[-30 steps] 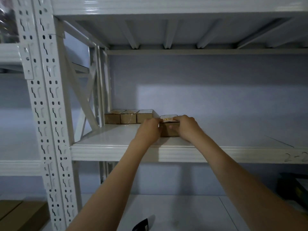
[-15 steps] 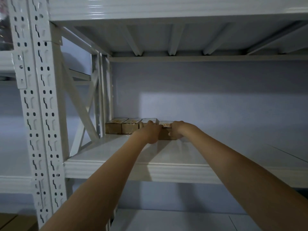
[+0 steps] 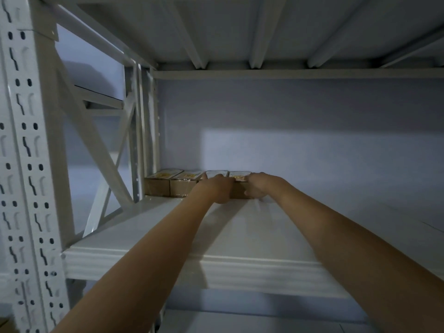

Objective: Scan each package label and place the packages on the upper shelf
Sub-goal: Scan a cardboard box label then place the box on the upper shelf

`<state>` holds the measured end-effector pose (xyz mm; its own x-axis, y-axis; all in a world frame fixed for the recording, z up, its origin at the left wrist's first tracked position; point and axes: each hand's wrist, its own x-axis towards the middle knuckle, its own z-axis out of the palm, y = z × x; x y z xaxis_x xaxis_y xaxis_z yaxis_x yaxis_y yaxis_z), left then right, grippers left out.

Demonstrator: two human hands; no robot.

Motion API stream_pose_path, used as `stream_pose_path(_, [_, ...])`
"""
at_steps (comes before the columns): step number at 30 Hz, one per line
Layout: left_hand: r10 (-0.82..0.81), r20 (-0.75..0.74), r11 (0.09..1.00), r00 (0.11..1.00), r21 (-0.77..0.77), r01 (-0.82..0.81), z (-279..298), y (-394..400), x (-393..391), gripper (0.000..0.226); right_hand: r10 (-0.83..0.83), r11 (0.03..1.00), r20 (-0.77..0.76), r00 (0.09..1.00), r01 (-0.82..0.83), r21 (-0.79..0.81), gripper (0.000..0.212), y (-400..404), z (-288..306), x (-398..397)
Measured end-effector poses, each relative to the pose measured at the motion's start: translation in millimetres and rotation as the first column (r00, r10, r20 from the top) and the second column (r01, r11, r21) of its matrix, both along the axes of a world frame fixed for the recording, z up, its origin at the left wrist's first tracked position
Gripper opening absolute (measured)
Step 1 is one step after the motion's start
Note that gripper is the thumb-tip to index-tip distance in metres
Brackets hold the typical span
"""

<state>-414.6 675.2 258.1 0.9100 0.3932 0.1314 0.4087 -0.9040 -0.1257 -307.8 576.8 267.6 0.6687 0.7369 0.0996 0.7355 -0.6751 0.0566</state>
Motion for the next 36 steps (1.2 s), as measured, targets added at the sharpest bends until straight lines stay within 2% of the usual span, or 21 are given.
stream_pose_path(4, [0.008, 0.059, 0.999, 0.998, -0.048, -0.005, 0.2, 4.1, 4.2, 0.059, -0.004, 0.999, -0.025, 1.0, 0.005, 0.041, 0.048, 6.6, -2.2, 7.6])
stream_pose_path(6, [0.016, 0.084, 0.996, 0.996, -0.085, -0.009, -3.9, 3.9, 2.2, 0.064, -0.004, 0.996, -0.04, 0.999, 0.008, 0.094, 0.056, 6.5, -6.2, 9.0])
stream_pose_path(9, [-0.015, 0.162, 0.997, 0.987, -0.078, 0.027, -8.9, 3.2, -0.8, 0.067, -0.006, 0.975, -0.154, 0.988, 0.04, 0.218, 0.072, 1.6, -12.0, 6.4])
stream_pose_path(11, [-0.024, 0.244, 0.995, 0.969, -0.091, 0.047, -7.3, 0.0, -5.5, 0.071, 0.017, 0.944, -0.236, 0.972, 0.062, 0.325, 0.089, -5.3, -12.5, 2.1])
stream_pose_path(13, [-0.019, 0.344, 0.987, 0.939, -0.142, 0.071, -1.7, -7.3, -10.3, 0.073, 0.039, 0.911, -0.264, 0.964, 0.075, 0.406, 0.095, -16.0, -9.6, -4.7])
stream_pose_path(16, [-0.014, 0.43, 0.972, 0.903, -0.205, 0.112, 6.9, -27.6, -19.0, 0.067, 0.044, 0.887, -0.235, 0.971, 0.07, 0.457, 0.078, -36.9, -0.2, -22.5])
stream_pose_path(18, [-0.012, 0.48, 0.954, 0.877, -0.258, 0.155, 10.6, -47.3, -25.0, 0.064, 0.046, 0.838, -0.237, 0.97, 0.092, 0.538, 0.066, -59.8, 7.0, -36.8])
stream_pose_path(20, [-0.023, 0.554, 0.921, 0.833, -0.313, 0.233, 9.7, -74.4, -29.0, 0.058, 0.05, 0.746, -0.222, 0.974, 0.111, 0.657, 0.059, -92.2, 4.0, -50.8])
stream_pose_path(24, [-0.048, 0.698, 0.828, 0.714, -0.372, 0.42, -5.7, -152.1, -30.1, 0.04, -0.028, 0.49, -0.069, 0.997, 0.073, 0.868, 0.031, -166.0, -28.5, -82.4])
stream_pose_path(29, [-0.103, 0.74, 0.71, 0.665, -0.414, 0.57, -24.7, -246.3, -22.5, 0.033, -0.211, 0.426, -0.027, 0.977, 0.117, 0.897, 0.026, -259.6, -48.2, -100.9])
stream_pose_path(32, [-0.133, 0.799, 0.619, 0.587, -0.395, 0.679, -35.3, -297.6, -26.5, 0.025, -0.329, 0.388, -0.003, 0.944, 0.138, 0.911, 0.023, -323.4, -57.6, -105.0])
stream_pose_path(34, [-0.144, 0.83, 0.56, 0.538, -0.38, 0.736, -45.9, -332.1, -29.8, 0.022, -0.37, 0.353, -0.037, 0.928, 0.178, 0.918, 0.021, -363.8, -68.1, -105.6])
stream_pose_path(36, [-0.189, 0.818, 0.51, 0.543, -0.391, 0.766, -65.1, -373.8, -30.5, 0.025, -0.387, 0.313, -0.092, 0.918, 0.224, 0.923, 0.02, -407.3, -84.4, -104.6])
